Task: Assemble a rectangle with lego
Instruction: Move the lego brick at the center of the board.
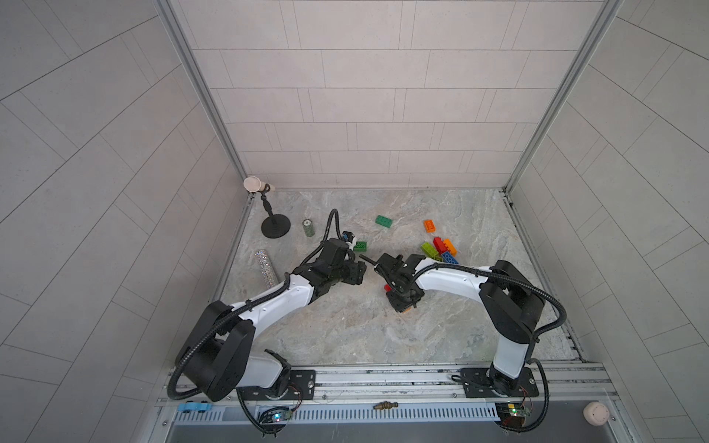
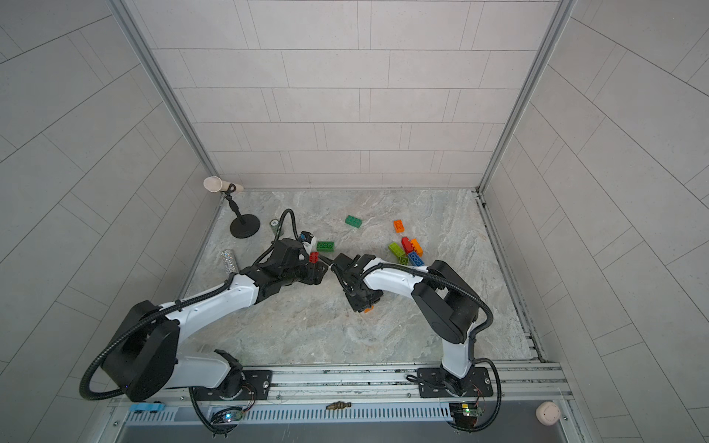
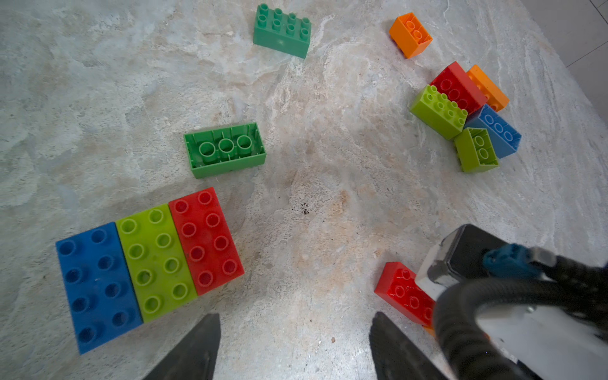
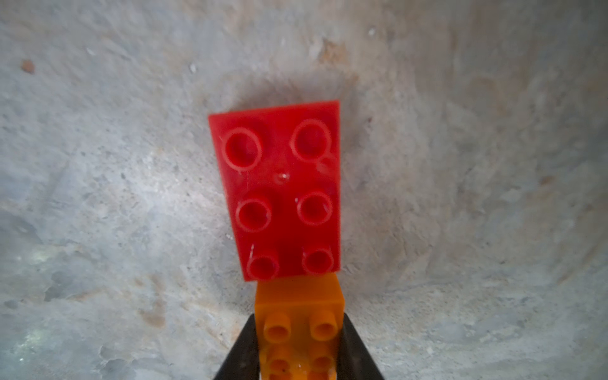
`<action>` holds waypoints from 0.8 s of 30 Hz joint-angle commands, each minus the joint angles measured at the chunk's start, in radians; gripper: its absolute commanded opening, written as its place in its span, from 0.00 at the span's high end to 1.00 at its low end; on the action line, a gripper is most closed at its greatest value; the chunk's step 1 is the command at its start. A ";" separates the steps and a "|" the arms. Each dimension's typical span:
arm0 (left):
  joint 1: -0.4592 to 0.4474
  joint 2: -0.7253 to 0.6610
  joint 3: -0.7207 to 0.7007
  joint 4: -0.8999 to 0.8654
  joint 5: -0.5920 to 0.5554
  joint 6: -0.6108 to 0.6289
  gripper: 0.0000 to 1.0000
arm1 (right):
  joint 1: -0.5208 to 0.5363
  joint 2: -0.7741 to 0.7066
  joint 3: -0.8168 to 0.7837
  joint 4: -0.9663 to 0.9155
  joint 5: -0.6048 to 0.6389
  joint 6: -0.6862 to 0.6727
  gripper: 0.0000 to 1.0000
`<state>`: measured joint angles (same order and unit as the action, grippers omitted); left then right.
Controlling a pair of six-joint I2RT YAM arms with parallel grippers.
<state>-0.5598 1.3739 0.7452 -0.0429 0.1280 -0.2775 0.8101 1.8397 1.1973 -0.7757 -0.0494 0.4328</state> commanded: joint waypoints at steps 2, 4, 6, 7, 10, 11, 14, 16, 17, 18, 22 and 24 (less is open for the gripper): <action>-0.005 -0.014 0.001 -0.003 -0.010 0.013 0.24 | -0.016 0.039 0.018 -0.030 -0.010 -0.047 0.73; -0.005 -0.015 0.002 -0.003 -0.011 0.016 0.24 | -0.015 0.049 0.027 -0.037 -0.019 -0.056 0.74; -0.005 -0.013 0.001 -0.003 -0.010 0.017 0.24 | -0.015 0.056 0.034 -0.044 -0.021 -0.065 0.75; -0.004 -0.012 0.002 -0.002 -0.010 0.018 0.24 | -0.015 0.059 0.037 -0.048 -0.021 -0.068 0.75; -0.004 -0.011 0.000 0.000 -0.010 0.020 0.24 | -0.012 0.064 0.044 -0.056 -0.021 -0.077 0.75; -0.005 -0.010 0.000 0.000 -0.010 0.020 0.24 | -0.012 0.066 0.046 -0.059 -0.021 -0.077 0.75; -0.004 -0.009 0.000 0.000 -0.009 0.020 0.24 | -0.008 0.067 0.051 -0.060 -0.023 -0.078 0.76; -0.004 -0.008 0.001 0.001 -0.008 0.021 0.24 | -0.005 0.069 0.053 -0.063 -0.023 -0.077 0.76; -0.004 -0.009 0.000 0.000 -0.007 0.021 0.24 | -0.003 0.070 0.054 -0.061 -0.023 -0.075 0.76; -0.005 -0.009 -0.001 0.001 -0.007 0.021 0.24 | 0.000 0.072 0.057 -0.062 -0.025 -0.074 0.76; -0.005 -0.006 -0.002 0.002 -0.008 0.021 0.24 | 0.006 0.076 0.068 -0.068 -0.021 -0.072 0.76; -0.005 -0.006 -0.002 0.004 -0.006 0.023 0.24 | 0.006 0.078 0.071 -0.069 -0.018 -0.071 0.76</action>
<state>-0.5594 1.3739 0.7452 -0.0422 0.1287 -0.2687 0.8070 1.8885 1.2636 -0.8314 -0.0601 0.3698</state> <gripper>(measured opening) 0.765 0.351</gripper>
